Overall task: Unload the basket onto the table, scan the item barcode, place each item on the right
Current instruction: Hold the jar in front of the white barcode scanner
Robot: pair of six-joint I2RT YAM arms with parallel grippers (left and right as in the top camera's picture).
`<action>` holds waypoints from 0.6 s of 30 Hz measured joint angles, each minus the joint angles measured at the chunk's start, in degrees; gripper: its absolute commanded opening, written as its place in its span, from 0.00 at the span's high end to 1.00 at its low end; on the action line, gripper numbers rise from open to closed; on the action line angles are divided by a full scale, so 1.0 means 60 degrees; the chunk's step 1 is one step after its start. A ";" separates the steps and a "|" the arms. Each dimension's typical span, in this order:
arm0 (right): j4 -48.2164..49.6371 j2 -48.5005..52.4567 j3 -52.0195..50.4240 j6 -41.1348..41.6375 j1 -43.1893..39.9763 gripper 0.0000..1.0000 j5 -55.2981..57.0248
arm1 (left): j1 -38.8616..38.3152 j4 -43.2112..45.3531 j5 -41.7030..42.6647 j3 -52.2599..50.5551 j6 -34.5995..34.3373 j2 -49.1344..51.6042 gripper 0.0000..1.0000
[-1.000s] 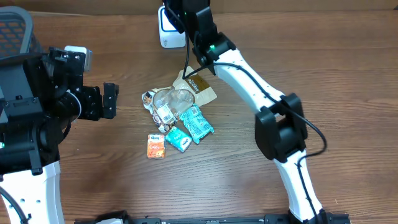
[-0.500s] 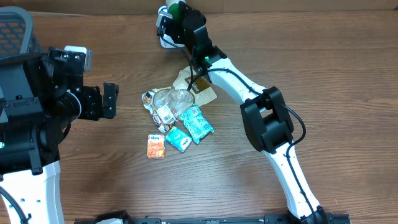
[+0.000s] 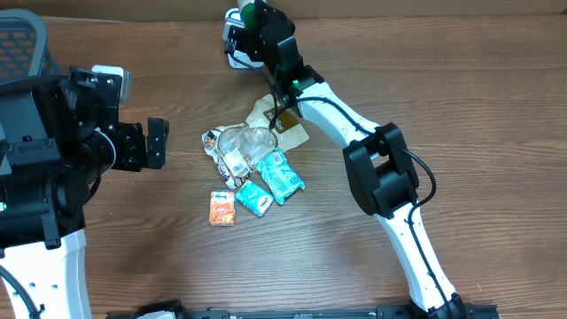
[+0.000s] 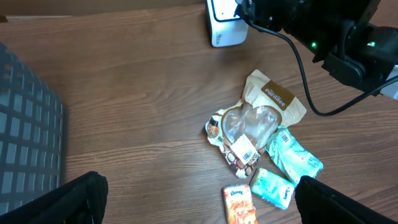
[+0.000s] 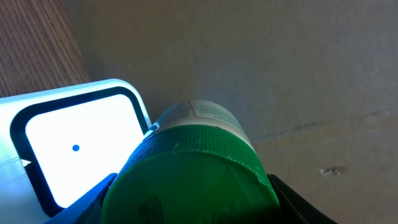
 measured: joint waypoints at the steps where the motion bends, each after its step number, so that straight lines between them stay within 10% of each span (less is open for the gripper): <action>1: 0.0000 0.0000 0.0000 0.0004 0.0000 0.74 0.0000 | 0.0000 -0.0004 0.0000 0.0000 0.0000 -0.0004 0.01; 18: -0.2361 -0.1195 0.0000 0.3402 0.0000 0.74 -0.0597 | 0.0000 -0.0004 0.0000 0.0000 0.0004 0.0000 0.00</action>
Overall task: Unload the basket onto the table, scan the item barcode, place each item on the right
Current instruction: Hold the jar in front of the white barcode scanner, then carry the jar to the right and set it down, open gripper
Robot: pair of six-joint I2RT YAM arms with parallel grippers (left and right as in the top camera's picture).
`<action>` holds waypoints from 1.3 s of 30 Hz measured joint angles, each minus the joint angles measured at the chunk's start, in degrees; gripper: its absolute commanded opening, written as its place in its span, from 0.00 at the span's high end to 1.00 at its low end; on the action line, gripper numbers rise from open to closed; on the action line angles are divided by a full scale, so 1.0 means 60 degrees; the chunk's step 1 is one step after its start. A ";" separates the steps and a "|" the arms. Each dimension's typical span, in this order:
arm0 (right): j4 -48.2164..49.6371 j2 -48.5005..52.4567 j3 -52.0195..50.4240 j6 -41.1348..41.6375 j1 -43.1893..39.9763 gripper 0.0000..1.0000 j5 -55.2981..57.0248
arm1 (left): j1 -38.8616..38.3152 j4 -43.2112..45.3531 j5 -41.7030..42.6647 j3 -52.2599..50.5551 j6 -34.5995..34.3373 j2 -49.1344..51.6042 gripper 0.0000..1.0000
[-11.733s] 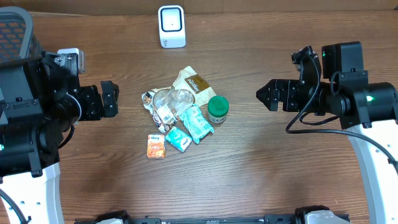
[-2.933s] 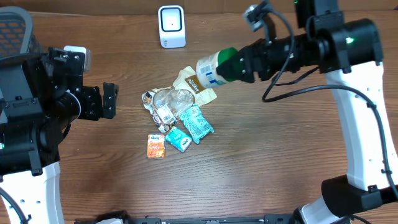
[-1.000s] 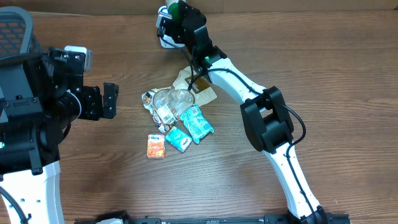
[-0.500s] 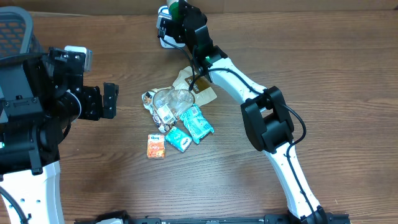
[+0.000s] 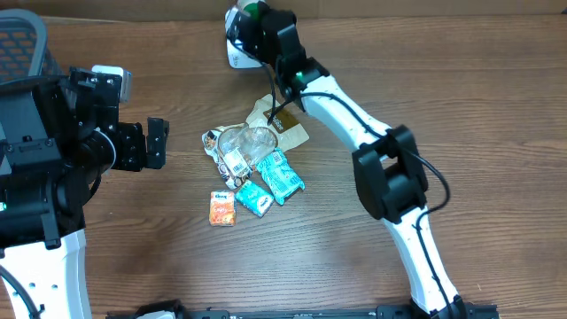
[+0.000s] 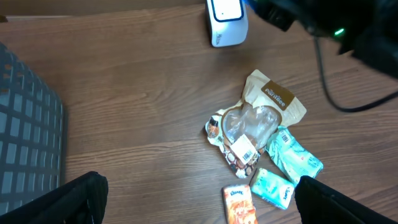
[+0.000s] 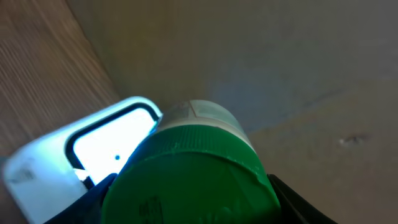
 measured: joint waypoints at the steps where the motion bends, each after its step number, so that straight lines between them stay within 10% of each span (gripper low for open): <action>1: -0.0353 -0.0222 0.0000 0.0350 0.0000 0.74 -0.0102 | 0.0000 0.0000 0.0000 0.0000 -0.0004 0.0000 0.00; 15: -0.8058 -0.4524 0.0015 0.7672 -0.0852 0.76 -0.1632 | 0.0000 0.0000 0.0000 0.0000 -0.0004 0.0000 0.00; 22: -1.2014 -0.4885 0.0058 0.8987 -0.2000 0.75 -0.1657 | 0.0000 0.0000 0.0000 0.0000 -0.0004 0.0000 0.01; 39: -1.1792 -0.4626 -0.3512 0.9453 -0.3774 0.74 -0.1712 | 0.0000 0.0000 0.0000 0.0000 -0.0004 0.0000 0.00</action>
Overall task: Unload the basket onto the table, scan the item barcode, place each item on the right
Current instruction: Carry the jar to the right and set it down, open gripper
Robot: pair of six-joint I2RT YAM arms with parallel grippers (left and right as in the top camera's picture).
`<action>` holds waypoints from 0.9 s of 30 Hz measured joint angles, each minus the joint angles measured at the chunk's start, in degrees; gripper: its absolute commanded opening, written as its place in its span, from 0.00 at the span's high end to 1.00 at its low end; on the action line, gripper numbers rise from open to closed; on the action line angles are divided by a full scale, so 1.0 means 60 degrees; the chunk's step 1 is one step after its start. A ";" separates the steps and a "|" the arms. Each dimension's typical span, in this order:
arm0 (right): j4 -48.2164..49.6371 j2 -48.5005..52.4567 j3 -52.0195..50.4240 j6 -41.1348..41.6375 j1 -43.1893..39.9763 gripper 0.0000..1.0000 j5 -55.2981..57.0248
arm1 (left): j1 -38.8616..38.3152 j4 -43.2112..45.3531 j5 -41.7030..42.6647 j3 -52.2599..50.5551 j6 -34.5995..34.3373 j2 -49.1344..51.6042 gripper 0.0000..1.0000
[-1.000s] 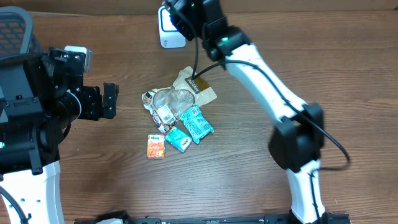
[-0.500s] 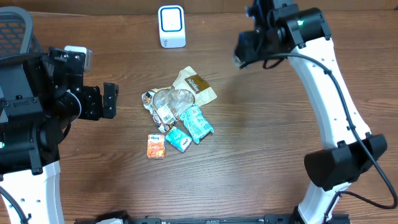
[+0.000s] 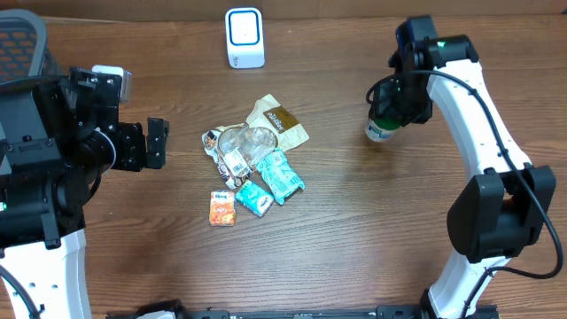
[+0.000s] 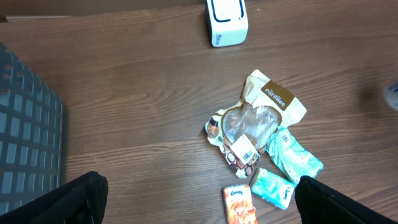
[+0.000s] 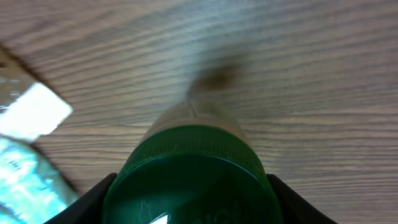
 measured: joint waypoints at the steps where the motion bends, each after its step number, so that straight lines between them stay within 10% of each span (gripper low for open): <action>1: 0.0127 0.0000 -0.0237 0.0015 -0.0011 0.74 -0.0007 | -0.0004 0.0000 0.0000 0.0000 0.0000 0.0000 0.00; 27: 0.0914 0.0328 -0.1206 0.0084 -0.0350 0.60 0.0721 | 0.0000 0.0000 0.0000 0.0000 0.0000 0.0000 0.01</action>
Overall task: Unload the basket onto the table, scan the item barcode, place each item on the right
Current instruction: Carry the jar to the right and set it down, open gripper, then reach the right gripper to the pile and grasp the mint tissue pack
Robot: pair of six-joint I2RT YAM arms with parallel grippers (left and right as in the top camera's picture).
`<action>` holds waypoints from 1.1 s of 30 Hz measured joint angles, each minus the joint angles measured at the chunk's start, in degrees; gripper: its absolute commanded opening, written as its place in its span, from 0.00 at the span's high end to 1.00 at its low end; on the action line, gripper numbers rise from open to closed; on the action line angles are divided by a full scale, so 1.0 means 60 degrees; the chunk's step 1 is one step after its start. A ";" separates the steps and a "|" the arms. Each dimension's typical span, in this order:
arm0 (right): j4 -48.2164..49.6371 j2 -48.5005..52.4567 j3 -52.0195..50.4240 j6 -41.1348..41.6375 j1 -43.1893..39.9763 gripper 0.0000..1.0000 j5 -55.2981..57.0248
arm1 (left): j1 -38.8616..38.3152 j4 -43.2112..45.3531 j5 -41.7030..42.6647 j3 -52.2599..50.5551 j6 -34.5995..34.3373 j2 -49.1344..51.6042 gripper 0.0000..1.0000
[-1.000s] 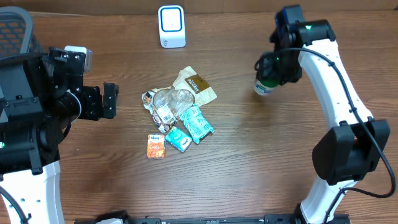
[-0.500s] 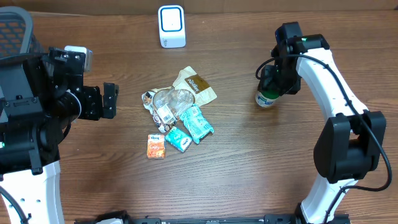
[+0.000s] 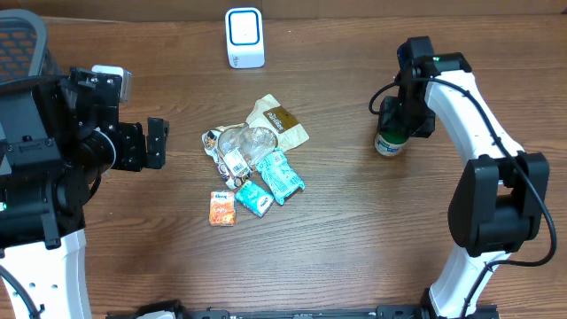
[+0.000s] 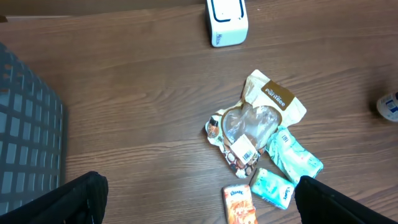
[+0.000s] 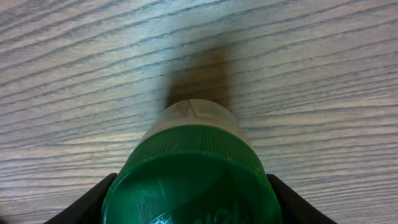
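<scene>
A green-capped bottle point(image 3: 388, 144) stands upright on the wooden table at the right; its cap point(image 5: 189, 171) fills the right wrist view. My right gripper point(image 3: 396, 120) is shut on the bottle, fingers point(image 5: 102, 193) pressed against the cap's sides. The white barcode scanner point(image 3: 244, 37) stands at the far edge, also the scanner point(image 4: 226, 22) in the left wrist view. My left gripper point(image 4: 199, 199) hangs open at the left, well clear of everything, its fingers point(image 4: 74, 199) wide apart.
A pile of packets point(image 3: 257, 159) lies mid-table: a tan pouch point(image 4: 277, 99), a clear wrapper point(image 4: 249, 127), two teal tissue packs point(image 4: 283, 168) and an orange Kleenex pack point(image 3: 222, 208). A grey mesh basket point(image 4: 28, 149) stands at the left.
The right gripper has lowered slightly and shifted a little toward the near side, and the bottle now rests upright on the table. The left arm has not moved.
My right gripper held the green-capped bottle against the scanner's face at the far edge, still there shortly after. Later it was over the table's right side with the bottle, far from the scanner. Now the bottle stands on the wood there, still gripped.
</scene>
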 measured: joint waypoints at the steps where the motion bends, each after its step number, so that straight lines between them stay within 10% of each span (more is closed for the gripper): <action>1: 0.0004 0.0004 -0.0004 0.0000 0.0000 0.53 0.0015 | 0.0000 0.0000 0.0000 0.0000 0.0000 0.0000 0.00; 6: -0.0073 0.0007 -0.0004 -0.0058 0.0000 0.32 -0.0098 | 0.0000 0.0000 0.0000 0.0000 0.0004 0.0000 0.00; 25: -0.3049 0.0044 0.3705 -0.0157 0.0015 0.00 -0.2000 | 0.0000 0.0000 0.0000 0.0000 0.0000 0.0004 0.01; 33: -0.2565 0.0047 0.3544 -0.0135 0.0554 0.00 -0.5020 | -0.0004 0.0000 0.0000 0.0000 0.0000 0.0004 0.00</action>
